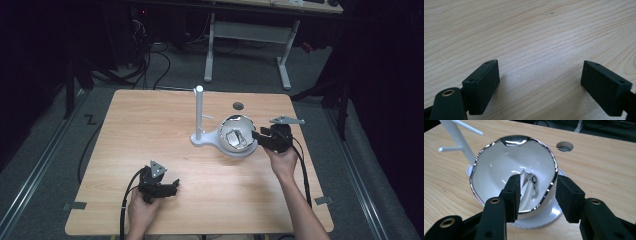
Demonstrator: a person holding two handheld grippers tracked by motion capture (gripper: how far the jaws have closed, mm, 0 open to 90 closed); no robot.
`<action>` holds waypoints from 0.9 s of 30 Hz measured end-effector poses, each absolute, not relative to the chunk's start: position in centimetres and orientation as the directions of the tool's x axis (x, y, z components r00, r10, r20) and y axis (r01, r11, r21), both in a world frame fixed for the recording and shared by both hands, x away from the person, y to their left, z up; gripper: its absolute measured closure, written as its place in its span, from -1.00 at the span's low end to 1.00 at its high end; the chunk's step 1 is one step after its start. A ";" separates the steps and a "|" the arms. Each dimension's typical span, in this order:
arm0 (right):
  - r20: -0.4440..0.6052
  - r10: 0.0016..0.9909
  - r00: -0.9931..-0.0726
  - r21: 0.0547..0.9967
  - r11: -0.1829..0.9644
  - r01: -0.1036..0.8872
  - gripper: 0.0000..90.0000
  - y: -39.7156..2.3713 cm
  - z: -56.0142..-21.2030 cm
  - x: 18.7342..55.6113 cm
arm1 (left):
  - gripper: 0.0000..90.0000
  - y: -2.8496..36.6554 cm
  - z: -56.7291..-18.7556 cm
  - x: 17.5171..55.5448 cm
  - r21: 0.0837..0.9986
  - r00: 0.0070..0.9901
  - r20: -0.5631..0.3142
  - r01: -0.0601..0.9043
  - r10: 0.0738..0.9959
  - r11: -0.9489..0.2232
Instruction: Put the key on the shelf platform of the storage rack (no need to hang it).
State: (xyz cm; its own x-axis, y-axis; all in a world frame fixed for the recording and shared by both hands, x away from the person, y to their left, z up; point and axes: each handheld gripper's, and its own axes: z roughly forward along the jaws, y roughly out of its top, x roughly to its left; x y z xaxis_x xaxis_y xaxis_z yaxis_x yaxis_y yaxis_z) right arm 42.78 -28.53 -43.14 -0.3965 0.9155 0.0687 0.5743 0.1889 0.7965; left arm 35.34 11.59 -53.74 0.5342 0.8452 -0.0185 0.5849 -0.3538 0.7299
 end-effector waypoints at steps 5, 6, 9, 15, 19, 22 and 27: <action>0.071 0.921 -0.384 0.800 0.177 0.573 0.23 -29.3 -43.1 42.2 | -0.65 11.6 -53.7 35.3 0.730 0.534 -0.019 0.585 0.845 -0.354; 0.084 0.922 -0.377 0.807 0.159 0.569 0.23 -29.8 -43.1 41.8 | -0.65 11.6 -53.7 35.3 0.730 0.534 -0.018 0.585 0.845 -0.354; 0.092 0.924 -0.371 0.805 0.150 0.574 0.21 -30.4 -43.2 41.4 | -0.65 11.6 -53.7 35.3 0.730 0.534 -0.019 0.585 0.845 -0.354; 0.076 0.923 -0.377 0.818 0.159 0.554 0.20 -30.8 -42.6 40.5 | -0.65 11.6 -53.7 35.3 0.730 0.534 -0.018 0.585 0.845 -0.354; 0.085 0.925 -0.369 0.822 0.144 0.551 0.20 -31.0 -42.6 40.2 | -0.65 11.6 -53.7 35.3 0.730 0.534 -0.018 0.585 0.845 -0.354; 0.095 0.927 -0.362 0.818 0.135 0.560 0.20 -31.4 -43.0 40.0 | -0.65 11.6 -53.7 35.3 0.730 0.534 -0.017 0.585 0.845 -0.354; 0.093 0.929 -0.359 0.816 0.135 0.562 0.20 -32.1 -43.3 39.4 | -0.65 11.6 -53.7 35.3 0.730 0.534 -0.017 0.585 0.845 -0.354</action>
